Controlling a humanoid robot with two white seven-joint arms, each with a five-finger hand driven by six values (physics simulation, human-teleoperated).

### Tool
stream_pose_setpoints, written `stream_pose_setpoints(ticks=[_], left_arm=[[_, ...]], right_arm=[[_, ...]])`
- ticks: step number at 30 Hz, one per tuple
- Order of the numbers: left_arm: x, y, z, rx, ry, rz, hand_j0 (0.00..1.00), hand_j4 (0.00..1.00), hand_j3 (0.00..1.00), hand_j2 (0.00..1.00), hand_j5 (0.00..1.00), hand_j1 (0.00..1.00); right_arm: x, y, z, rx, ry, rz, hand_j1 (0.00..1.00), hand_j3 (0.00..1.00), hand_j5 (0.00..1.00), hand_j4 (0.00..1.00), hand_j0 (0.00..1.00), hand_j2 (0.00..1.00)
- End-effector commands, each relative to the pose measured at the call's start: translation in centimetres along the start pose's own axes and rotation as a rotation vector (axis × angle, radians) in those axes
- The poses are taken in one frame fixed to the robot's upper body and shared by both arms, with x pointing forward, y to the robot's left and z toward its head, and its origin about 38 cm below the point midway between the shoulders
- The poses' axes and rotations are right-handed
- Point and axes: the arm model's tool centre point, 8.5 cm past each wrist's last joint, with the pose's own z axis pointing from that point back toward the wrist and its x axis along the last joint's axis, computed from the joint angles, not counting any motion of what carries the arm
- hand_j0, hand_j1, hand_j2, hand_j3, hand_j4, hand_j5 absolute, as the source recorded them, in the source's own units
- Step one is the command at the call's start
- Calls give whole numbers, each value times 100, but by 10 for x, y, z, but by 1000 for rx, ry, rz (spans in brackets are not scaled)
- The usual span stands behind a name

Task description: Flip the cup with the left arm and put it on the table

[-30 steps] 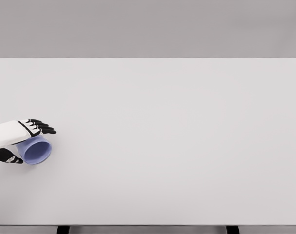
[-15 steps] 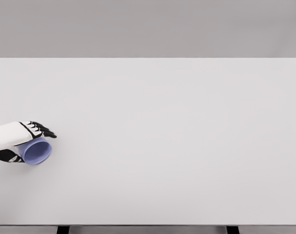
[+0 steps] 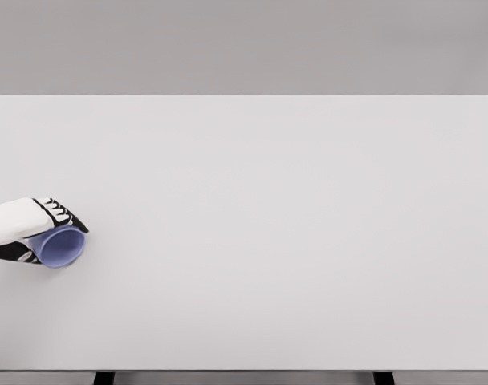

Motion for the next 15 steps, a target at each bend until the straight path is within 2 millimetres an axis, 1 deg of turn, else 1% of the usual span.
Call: stream_pose_setpoints(ticks=[1,5,15], left_arm=[[0,2,1,12,0,9,64,64,64,64,64,64],[-1,12,2,55,-8,39,65,65,65,65,65,65],[1,29,4,181,-50,199,65,65,65,65,65,65]], right_arm=[[0,0,0,0,0,-1,100,100,100,100,100,100],[0,0,0,0,0,-1,100,100,100,100,100,100],[0,0,0,0,0,-1,100,100,100,100,100,100]])
